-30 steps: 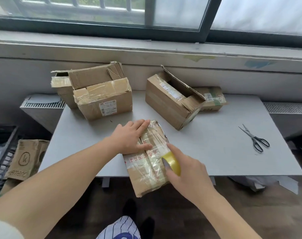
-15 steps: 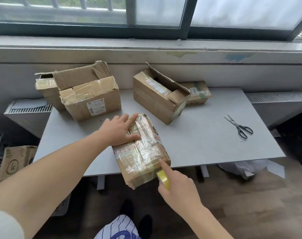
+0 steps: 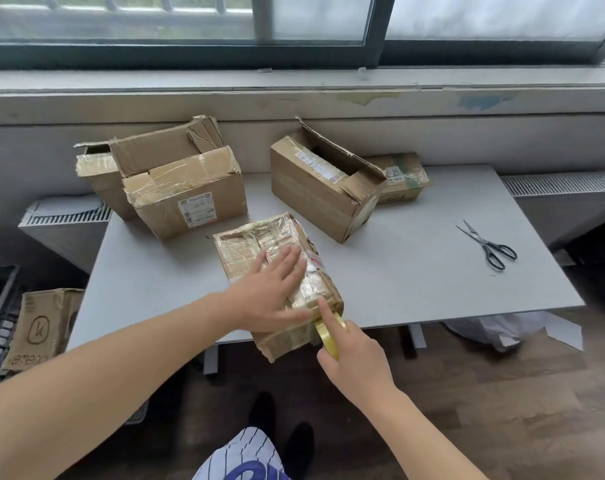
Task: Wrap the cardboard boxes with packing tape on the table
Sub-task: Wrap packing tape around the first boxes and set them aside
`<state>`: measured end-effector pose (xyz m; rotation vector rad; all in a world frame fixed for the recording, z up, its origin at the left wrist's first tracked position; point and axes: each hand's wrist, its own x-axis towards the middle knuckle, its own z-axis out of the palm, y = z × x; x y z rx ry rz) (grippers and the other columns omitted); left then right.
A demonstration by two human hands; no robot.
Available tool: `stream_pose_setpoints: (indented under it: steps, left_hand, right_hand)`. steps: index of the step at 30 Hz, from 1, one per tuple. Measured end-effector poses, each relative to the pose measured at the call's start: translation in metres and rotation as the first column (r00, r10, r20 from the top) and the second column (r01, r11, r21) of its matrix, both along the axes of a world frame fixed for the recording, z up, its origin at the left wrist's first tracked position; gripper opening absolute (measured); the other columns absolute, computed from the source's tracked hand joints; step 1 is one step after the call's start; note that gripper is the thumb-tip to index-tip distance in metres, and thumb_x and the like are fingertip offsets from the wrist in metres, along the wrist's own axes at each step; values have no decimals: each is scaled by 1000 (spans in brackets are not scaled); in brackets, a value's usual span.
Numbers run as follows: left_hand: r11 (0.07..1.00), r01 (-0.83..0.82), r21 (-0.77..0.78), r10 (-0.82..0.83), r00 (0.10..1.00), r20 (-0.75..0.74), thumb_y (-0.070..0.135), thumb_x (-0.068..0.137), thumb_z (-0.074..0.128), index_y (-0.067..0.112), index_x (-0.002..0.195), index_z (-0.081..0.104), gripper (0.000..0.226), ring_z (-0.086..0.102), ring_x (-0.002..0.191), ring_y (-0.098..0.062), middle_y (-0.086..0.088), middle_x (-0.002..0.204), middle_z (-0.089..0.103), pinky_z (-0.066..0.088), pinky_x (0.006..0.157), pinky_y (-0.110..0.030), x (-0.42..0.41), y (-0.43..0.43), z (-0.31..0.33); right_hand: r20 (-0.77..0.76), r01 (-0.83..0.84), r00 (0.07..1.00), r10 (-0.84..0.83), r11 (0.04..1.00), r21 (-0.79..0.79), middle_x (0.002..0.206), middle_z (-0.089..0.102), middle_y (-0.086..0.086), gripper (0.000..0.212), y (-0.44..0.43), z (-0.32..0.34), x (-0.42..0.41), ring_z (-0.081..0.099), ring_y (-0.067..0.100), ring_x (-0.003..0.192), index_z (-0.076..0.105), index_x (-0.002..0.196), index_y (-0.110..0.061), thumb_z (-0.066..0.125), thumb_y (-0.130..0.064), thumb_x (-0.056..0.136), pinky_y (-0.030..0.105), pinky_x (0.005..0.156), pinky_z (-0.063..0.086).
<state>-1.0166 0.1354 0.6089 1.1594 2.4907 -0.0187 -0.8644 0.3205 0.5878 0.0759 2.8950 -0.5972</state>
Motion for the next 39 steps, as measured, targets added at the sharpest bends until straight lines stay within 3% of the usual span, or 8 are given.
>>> stream_pose_setpoints:
  steps: [6,10,13,15,22,27,34,39]
  left_hand:
    - [998,-17,-53,18,1000,14,54,93,50,13,161,-18,105,-28,154,-28,-10,167,-29,-6,123,-65,14,15,12]
    - [984,-101,147,85,990,110,40,98,56,20,165,10,83,13,158,-27,-6,172,11,19,126,-50,-15,14,49]
    - [913,-205,352,157,975,159,32,100,61,27,156,40,60,57,118,-17,5,135,61,43,97,-29,-41,2,81]
    - [861,-274,430,207,958,196,28,100,65,29,148,52,50,58,97,-10,15,110,64,40,84,-23,-55,-3,93]
    - [846,-421,328,348,901,258,42,100,62,35,141,51,43,59,92,-19,18,88,58,39,77,-29,-100,-12,87]
    - [859,-437,268,351,882,314,55,89,72,39,158,31,82,59,122,-24,1,126,65,43,94,-29,-127,-30,81]
    - [821,-509,259,387,829,404,53,90,73,43,158,33,79,56,126,-18,6,144,57,44,105,-30,-165,-53,66]
    - [832,-480,277,319,824,468,51,92,71,54,154,32,73,60,83,-4,17,95,62,47,88,-27,-172,-50,60]
  right_hand:
    - [-13,13,1000,-15,986,-169,95,60,-4,74,8,17,-15,58,18,84,21,159,-45,58,-37,95,33,78,53]
    - [-138,141,963,-231,871,-470,96,69,-16,50,13,66,-48,63,6,88,59,139,-40,73,-35,91,24,81,53]
    - [-215,119,935,-281,821,-558,103,64,-30,51,11,108,-78,59,-10,97,59,134,-39,78,-39,87,8,77,48]
    - [-237,87,933,-271,808,-583,111,61,-31,54,6,130,-104,57,-11,102,57,138,-37,78,-38,88,5,82,44]
    - [-257,46,953,-160,916,-399,133,64,-5,53,-19,146,-177,58,17,120,54,143,-26,70,-36,94,21,93,41]
    - [-199,31,977,-74,977,-212,126,69,0,59,-28,157,-190,64,25,106,50,147,-37,67,-37,91,28,91,48]
    - [172,-27,985,17,998,57,91,64,2,61,-13,141,-124,61,30,94,26,154,-49,50,-41,99,41,88,54]
    - [195,-8,981,-14,994,113,96,61,3,68,-16,108,-119,57,28,94,8,158,-53,43,-44,100,40,81,52]
